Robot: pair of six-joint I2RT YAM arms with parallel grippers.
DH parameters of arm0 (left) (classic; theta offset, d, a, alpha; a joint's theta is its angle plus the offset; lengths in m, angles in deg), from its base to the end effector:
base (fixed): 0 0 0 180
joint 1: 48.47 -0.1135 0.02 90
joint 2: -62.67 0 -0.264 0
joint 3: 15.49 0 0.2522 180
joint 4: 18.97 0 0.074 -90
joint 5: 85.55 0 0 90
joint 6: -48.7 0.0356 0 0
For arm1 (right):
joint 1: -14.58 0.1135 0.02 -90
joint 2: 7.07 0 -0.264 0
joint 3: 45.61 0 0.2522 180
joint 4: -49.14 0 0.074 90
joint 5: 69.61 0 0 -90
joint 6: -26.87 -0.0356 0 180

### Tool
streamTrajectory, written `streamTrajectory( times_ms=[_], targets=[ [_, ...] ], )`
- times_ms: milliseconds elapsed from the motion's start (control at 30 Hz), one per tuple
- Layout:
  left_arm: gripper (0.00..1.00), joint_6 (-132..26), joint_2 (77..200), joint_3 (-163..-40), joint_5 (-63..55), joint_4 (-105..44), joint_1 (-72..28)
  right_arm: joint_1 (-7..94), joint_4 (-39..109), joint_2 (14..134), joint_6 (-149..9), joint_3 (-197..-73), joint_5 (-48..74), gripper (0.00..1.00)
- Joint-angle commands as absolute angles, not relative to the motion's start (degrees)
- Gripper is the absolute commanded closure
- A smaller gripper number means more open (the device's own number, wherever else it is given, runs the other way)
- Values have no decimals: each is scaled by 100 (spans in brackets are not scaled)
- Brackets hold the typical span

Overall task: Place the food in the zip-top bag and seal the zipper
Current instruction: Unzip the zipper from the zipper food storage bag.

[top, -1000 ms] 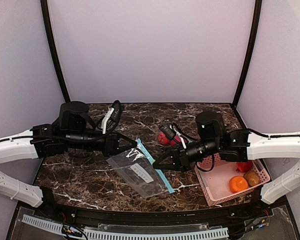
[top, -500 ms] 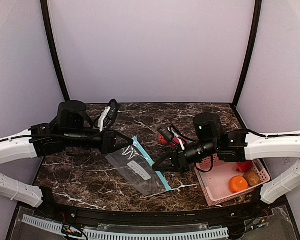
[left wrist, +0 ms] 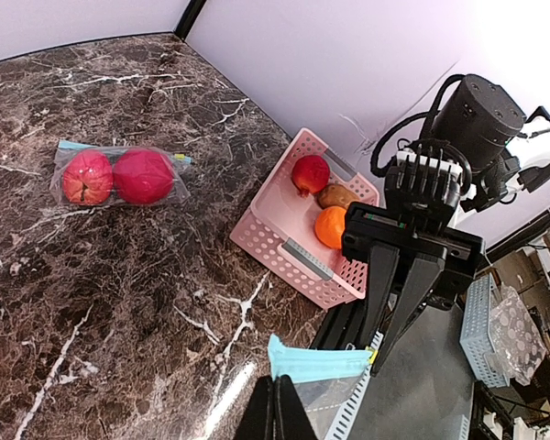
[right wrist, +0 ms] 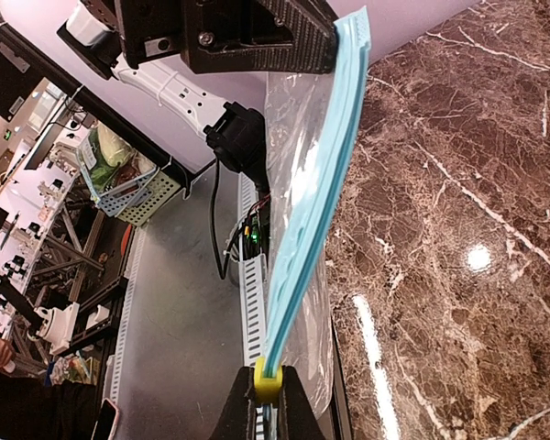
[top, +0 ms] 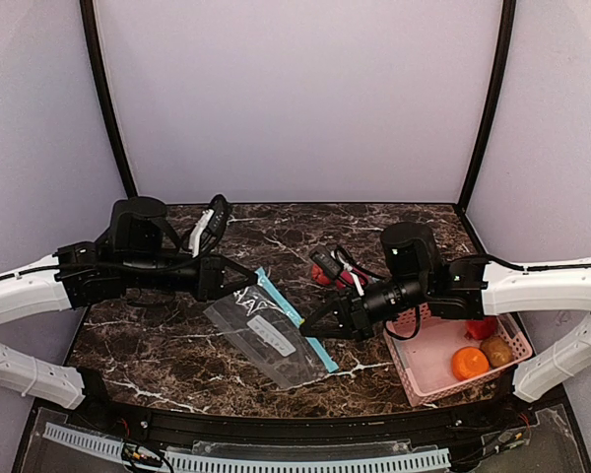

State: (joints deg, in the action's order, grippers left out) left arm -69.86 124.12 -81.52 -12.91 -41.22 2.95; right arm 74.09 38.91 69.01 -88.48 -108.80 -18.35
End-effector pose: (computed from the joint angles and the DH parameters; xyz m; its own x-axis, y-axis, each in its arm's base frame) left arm 0.1464 -0.2006 0.3328 -0.6077 0.0301 -0.7936 0.7206 0.4410 -0.5351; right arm 0.1310 0.2663 0.2735 -0.5928 -0.3487 -0.7259 -0.7860 0.0543 0.6158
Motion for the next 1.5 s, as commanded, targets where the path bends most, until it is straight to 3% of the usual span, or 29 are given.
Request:
streamTrajectory(
  times_ms=[0,1467],
  targets=[
    [99,-6962,12139,-8124,-923,-4293,65,7408,3611,6957,-8809,-10686,-2111,100],
    [99,-6868,11901,-8210,-1082,-4733,-438,7420,3634,6742,-9146,-9956,-2314,100]
  ],
)
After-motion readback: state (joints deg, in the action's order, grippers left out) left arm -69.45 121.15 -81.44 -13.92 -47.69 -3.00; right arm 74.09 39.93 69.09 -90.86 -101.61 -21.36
